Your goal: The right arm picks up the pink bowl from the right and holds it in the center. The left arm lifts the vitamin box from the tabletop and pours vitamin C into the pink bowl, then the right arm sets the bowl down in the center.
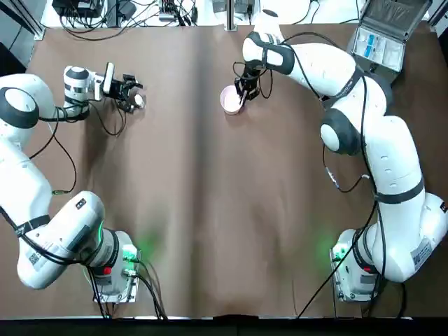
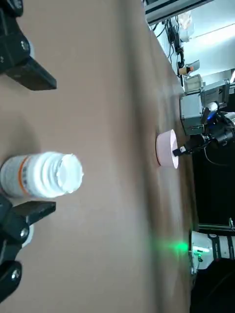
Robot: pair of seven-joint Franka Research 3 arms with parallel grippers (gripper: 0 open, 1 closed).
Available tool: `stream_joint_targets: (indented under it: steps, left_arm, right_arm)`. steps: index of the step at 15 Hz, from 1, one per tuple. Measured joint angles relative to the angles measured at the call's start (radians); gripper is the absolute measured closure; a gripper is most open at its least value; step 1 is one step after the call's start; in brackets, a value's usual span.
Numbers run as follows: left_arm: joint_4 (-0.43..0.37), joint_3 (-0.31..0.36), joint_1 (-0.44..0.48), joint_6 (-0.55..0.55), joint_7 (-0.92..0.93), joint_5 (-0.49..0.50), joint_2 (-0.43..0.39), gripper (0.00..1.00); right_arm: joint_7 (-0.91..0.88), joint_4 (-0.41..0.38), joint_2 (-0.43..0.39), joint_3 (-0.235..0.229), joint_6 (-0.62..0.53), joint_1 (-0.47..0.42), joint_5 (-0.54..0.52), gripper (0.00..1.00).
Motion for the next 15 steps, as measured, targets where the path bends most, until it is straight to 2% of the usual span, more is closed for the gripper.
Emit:
stream_joint_targets:
  steps: [1,2,5,6,9,12,15]
  left_arm:
    - [0.002,-0.003,-0.001,0.000,0.000,0.000,-0.016,0.00]
    - [0.003,-0.010,0.000,-0.001,0.000,-0.002,-0.036,0.00]
    - [0.007,-0.057,-0.003,-0.001,-0.045,-0.004,-0.125,0.00]
    - [0.008,-0.067,-0.009,-0.001,-0.068,-0.004,-0.163,0.00]
    - [0.009,-0.072,-0.065,-0.004,-0.143,-0.003,-0.291,0.00]
    - [0.010,-0.063,-0.139,-0.002,-0.202,0.047,-0.396,0.00]
    - [0.010,-0.036,-0.230,0.003,-0.214,0.108,-0.467,0.00]
  right_arm:
    - [0.000,0.000,0.001,0.000,0.000,0.000,0.000,0.83]
    - [-0.001,0.000,0.001,0.000,0.000,0.001,0.000,0.76]
    - [-0.005,0.007,-0.004,0.000,-0.003,0.001,0.000,0.48]
    - [-0.005,0.015,-0.012,-0.001,-0.026,0.001,-0.001,0.35]
    - [-0.005,0.038,-0.067,-0.020,-0.167,-0.004,-0.004,0.10]
    - [-0.005,0.054,-0.147,-0.094,-0.303,-0.021,-0.007,0.09]
    - [-0.011,0.061,-0.243,-0.182,-0.367,-0.039,-0.025,0.09]
